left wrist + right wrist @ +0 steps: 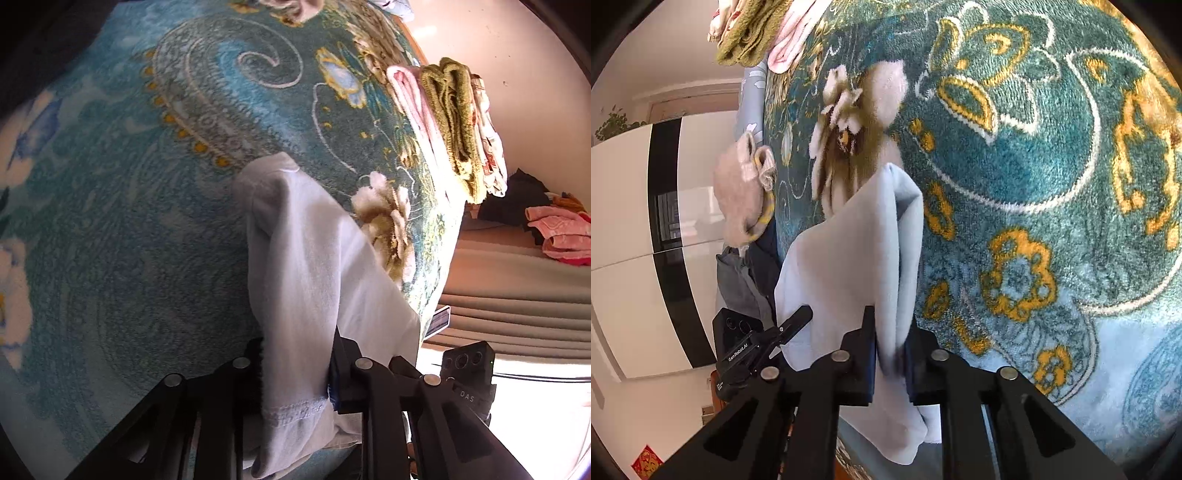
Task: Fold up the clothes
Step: 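Carry the lifted shirt with both grippers over the stack of folded clothes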
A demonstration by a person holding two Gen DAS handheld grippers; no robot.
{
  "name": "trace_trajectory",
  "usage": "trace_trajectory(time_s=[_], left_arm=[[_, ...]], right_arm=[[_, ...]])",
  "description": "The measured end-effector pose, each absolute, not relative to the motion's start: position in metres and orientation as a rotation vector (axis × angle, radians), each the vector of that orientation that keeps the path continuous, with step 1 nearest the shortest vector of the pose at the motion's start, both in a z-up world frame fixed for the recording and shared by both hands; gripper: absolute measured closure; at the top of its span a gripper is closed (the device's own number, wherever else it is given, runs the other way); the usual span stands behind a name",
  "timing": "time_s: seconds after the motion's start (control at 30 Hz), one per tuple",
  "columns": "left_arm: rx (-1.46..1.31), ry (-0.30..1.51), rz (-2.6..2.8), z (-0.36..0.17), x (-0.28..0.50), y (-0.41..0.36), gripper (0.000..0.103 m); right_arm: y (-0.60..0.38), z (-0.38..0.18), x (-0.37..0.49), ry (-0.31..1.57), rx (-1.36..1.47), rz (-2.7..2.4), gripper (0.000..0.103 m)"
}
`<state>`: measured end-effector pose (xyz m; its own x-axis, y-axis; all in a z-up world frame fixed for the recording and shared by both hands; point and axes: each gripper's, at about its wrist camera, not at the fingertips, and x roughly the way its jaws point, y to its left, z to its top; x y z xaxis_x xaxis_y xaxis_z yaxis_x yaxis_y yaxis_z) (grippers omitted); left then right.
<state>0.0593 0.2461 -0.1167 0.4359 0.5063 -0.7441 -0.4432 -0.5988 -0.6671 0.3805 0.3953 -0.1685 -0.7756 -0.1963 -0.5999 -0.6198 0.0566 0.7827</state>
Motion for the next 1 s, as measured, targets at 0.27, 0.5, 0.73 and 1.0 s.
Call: trace_trajectory(time_s=[0.27,0.5,0.73,1.0], left_arm=[[-1.64,-0.059,1.277,-0.056,0.055,0.294,0.082],[-1.451,-0.024,1.246,0.018,0.035,0.39,0.082],[-1.304,-0.001,1.251,0.079,0.011,0.489,0.082],[-1.202,0.112,1.311,0.119,0.0,0.609,0.082]], right_arm=[[0.419,-0.122,0.382,1.966,-0.779,1.918,0.096],[0.487,-0.057,0.382,1.863,-0.664,2.067,0.096],[0.58,0.025,0.361,1.666,-0.585,2.211,0.096],[0.683,0.065,0.353,1.547,-0.518,2.201,0.096]])
